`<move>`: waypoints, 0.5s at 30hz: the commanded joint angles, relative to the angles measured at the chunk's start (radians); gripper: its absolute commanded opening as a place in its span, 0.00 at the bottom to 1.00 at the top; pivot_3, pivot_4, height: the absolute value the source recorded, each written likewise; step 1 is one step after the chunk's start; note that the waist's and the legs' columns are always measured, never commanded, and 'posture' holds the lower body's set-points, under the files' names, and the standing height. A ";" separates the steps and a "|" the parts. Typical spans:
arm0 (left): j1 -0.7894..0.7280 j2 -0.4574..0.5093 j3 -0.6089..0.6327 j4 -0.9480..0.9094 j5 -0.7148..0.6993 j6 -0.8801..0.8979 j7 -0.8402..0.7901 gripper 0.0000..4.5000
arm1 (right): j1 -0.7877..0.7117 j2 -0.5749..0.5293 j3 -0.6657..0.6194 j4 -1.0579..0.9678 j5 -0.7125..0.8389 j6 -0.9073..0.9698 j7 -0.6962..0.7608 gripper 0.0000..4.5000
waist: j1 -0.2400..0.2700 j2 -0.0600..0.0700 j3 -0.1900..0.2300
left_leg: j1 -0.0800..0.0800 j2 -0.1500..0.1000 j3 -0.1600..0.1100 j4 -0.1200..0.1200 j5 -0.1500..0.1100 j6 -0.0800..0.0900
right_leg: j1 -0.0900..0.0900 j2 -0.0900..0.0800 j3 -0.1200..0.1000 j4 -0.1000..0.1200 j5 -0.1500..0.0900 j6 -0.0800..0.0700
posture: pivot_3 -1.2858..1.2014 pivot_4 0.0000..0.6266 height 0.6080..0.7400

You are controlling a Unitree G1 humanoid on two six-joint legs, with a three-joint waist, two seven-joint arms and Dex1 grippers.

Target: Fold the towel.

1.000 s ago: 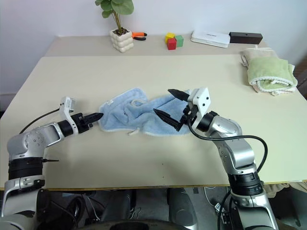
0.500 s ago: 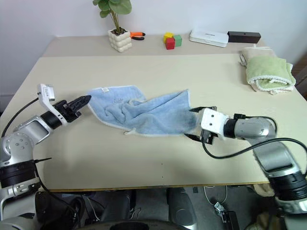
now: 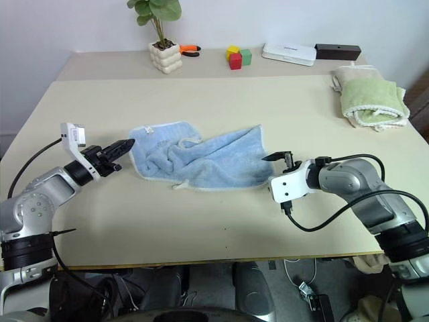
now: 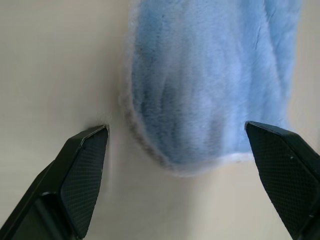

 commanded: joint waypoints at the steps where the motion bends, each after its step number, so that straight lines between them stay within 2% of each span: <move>1: 0.000 0.024 0.013 -0.043 -0.026 0.003 0.001 0.00 | -0.038 0.033 0.029 0.076 -0.089 -0.058 -0.072 0.59 | 0.000 0.000 0.000 | 0.000 0.000 0.000 0.000 0.000 0.000 | 0.000 0.000 0.000 0.000 0.000 0.000 | 0.52 0.24 1.00; 6: 0.013 0.038 0.020 -0.044 -0.035 0.009 0.009 0.00 | -0.092 0.071 0.037 0.133 -0.140 -0.095 -0.130 0.03 | 0.003 0.000 0.000 | 0.000 0.000 0.000 0.000 0.000 0.000 | 0.000 0.000 0.000 0.000 0.000 0.000 | 0.52 0.24 1.00; 12: 0.039 0.059 0.057 -0.042 -0.023 -0.003 0.057 0.00 | -0.044 0.015 -0.020 0.062 -0.030 -0.087 -0.054 0.01 | 0.005 0.000 0.000 | -0.001 0.000 0.000 0.000 0.000 0.000 | 0.000 -0.001 0.000 0.000 0.000 0.000 | 0.52 0.24 1.00; 15: 0.010 0.077 0.027 0.030 0.045 -0.084 0.056 0.00 | -0.104 0.031 -0.025 0.127 -0.068 -0.087 -0.106 0.01 | 0.003 0.000 0.000 | -0.001 0.000 0.000 0.000 0.000 0.000 | 0.000 -0.001 0.000 0.000 0.000 0.000 | 0.52 0.24 1.00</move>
